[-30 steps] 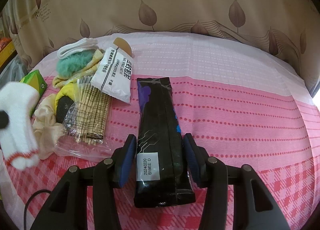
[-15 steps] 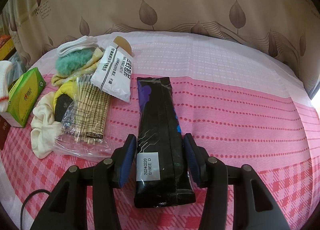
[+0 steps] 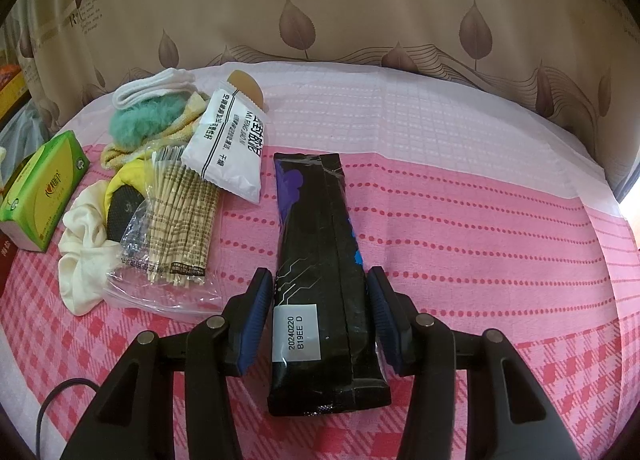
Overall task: Organize soft objects
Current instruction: 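Carry the glove with the left gripper into the gold tin and release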
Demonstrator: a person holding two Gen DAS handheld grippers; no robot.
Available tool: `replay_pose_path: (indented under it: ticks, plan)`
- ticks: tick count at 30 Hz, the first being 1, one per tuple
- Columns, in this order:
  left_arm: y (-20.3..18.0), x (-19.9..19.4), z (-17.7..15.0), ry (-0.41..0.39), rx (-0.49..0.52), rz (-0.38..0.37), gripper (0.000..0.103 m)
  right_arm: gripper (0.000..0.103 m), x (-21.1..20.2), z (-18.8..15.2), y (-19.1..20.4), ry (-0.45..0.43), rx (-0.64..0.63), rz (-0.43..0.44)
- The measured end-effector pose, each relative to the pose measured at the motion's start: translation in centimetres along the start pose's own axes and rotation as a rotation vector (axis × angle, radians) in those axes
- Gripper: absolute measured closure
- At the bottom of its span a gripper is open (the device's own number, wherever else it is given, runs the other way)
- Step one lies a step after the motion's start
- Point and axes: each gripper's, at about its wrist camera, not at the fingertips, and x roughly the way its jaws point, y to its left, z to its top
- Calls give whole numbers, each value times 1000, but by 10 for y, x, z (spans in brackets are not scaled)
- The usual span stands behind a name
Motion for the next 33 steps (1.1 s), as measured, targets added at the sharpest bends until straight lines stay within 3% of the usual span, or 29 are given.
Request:
replay_pose_path:
  ticks: [14,22,33]
  plan:
    - [31,50,-16,111,28,92,80,56,1,0,1,1,-2,-2]
    - [40,64,-18,130,37,137,78,56,2,0,1,1,-2,-3]
    - [46,65,-16,137,4,149,67,55,2,0,1,3,-3,-3]
